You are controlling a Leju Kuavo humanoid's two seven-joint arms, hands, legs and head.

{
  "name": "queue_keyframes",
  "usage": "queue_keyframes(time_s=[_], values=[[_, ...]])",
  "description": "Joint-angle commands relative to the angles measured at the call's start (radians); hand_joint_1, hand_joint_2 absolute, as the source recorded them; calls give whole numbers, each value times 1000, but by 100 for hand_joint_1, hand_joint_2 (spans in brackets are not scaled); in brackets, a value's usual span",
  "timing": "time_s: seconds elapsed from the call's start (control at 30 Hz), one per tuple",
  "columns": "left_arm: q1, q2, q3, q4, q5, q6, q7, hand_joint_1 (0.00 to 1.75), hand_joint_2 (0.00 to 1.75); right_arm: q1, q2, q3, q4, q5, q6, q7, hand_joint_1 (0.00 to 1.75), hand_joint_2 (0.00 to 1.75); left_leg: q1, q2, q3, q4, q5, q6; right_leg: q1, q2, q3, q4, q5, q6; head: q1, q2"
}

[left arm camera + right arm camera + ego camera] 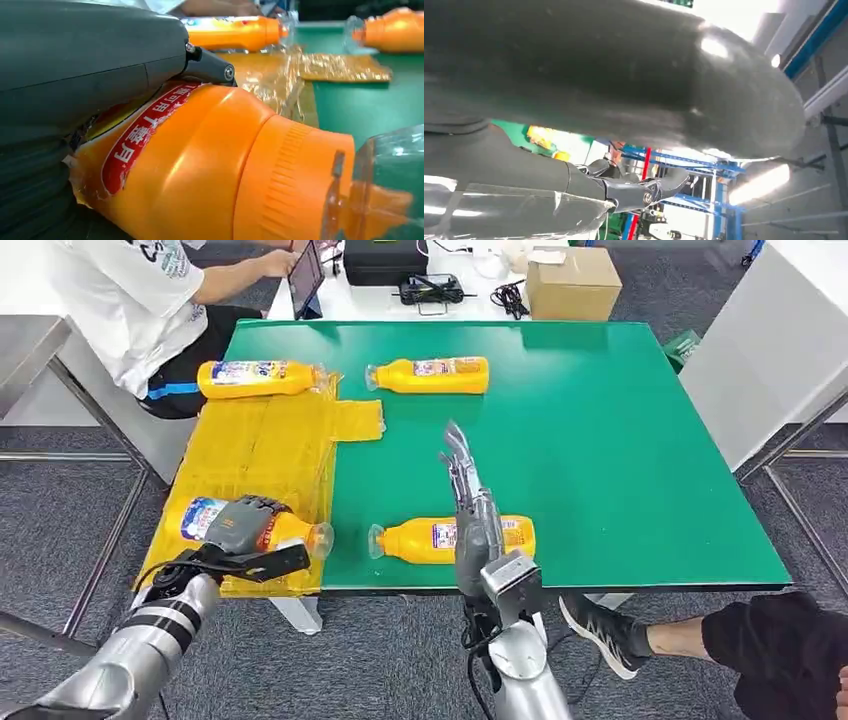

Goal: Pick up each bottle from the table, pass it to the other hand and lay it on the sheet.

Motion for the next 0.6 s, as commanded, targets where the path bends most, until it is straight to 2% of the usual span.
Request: queue_keyframes(time_s=[0.03, 0.07, 0.1, 0.13, 0.23, 0.27, 0.37, 0.5, 0.6], values=[[-78, 15, -107, 183, 4, -70, 47, 175, 175, -46, -18, 14, 105, -2, 6, 4, 0, 0, 1, 3, 5, -1, 0, -2, 1, 3, 4, -1, 0, -2, 0, 0], [-81, 10, -101, 184, 19, -76, 49, 155, 175, -46, -16, 13, 109, -2, 6, 4, 0, 0, 1, 4, 6, -2, 0, -3, 1, 4, 5, -1, 0, -3, 0, 0], [-82, 7, -95, 185, 34, -90, 49, 63, 175, -46, -16, 13, 111, -2, 6, 4, 0, 0, 1, 5, 7, -1, 0, -3, 2, 4, 5, -1, 1, -3, 0, 0], [-81, 2, -87, 186, 52, -107, 47, 0, 175, -46, -15, 13, 114, -1, 7, 4, 0, 0, 1, 5, 8, -2, 0, -4, 1, 4, 6, -1, 1, -3, 0, 0], [-76, 0, -77, 184, 77, -128, 38, 0, 175, -49, -13, 14, 123, -1, 7, 4, 0, 0, 1, 3, 7, -2, 1, -3, 1, 3, 6, 0, 1, -2, 0, 0], [-74, -4, -65, 185, 105, -152, 29, 0, 0, -51, -13, 13, 127, 0, 8, 4, 0, 0, 0, 4, 8, -2, 1, -3, 0, 4, 6, 0, 1, -2, -1, 0], [-59, -12, -20, 185, 184, -218, -6, 0, 0, -60, -9, 13, 147, 1, 9, 4, 0, 0, 1, 3, 9, -2, 0, -3, 1, 3, 8, -1, 0, -2, 0, 0], [-54, -14, -18, 182, 192, -223, -9, 0, 0, -61, -8, 13, 150, 1, 9, 4, 0, 0, 0, 2, 9, -2, 1, -3, 0, 2, 8, 0, 0, -2, 0, 0], [-45, -20, 19, 176, 288, -304, -34, 0, 0, -71, -5, 13, 171, 0, 8, 4, 0, 0, 0, 1, 8, -2, 1, -3, 0, 2, 7, 0, 0, -1, 0, 0]])
